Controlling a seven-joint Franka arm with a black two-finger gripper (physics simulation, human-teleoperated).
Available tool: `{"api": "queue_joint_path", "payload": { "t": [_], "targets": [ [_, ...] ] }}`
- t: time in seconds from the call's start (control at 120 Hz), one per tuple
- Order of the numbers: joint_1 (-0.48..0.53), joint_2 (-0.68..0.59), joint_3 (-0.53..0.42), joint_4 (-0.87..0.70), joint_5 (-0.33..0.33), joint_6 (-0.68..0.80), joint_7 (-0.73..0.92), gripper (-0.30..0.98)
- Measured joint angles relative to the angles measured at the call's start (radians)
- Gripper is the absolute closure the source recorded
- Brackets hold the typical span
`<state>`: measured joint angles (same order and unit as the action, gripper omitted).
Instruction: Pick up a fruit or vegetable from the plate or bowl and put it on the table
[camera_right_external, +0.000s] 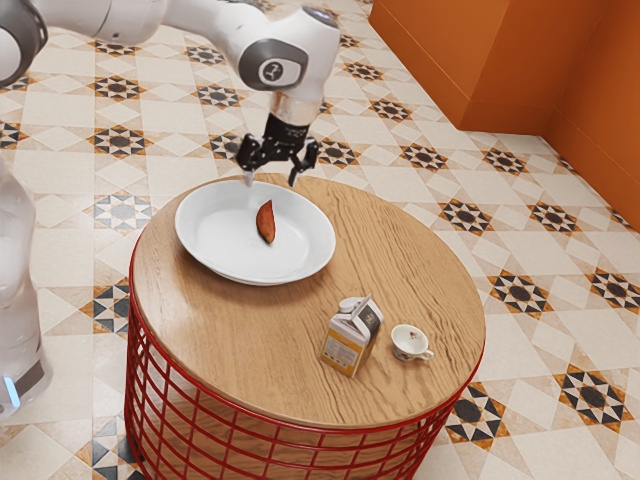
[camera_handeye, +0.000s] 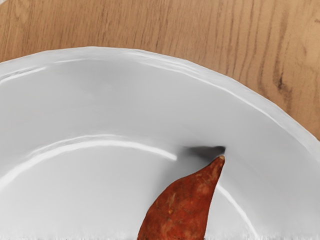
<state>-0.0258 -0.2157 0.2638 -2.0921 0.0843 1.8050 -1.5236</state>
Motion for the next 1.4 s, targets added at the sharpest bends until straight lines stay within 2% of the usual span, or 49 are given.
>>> {"api": "queue_joint_path", "payload": {
  "t": [0.233, 0.883, 1.083, 1.217, 1.4],
  "targets": [
    [0.000, 0.006, -0.009, -0.013, 0.007, 0.029, 0.016, 0.00],
    [-0.007, 0.049, -0.036, -0.067, 0.007, 0.229, 0.158, 0.00],
    [-0.007, 0.048, -0.071, -0.059, 0.004, 0.243, 0.182, 0.00],
    [-0.006, 0.043, -0.075, 0.014, 0.008, 0.242, 0.196, 0.00],
    [-0.006, 0.042, -0.083, 0.018, -0.007, 0.158, 0.209, 0.00]
  ]
}}
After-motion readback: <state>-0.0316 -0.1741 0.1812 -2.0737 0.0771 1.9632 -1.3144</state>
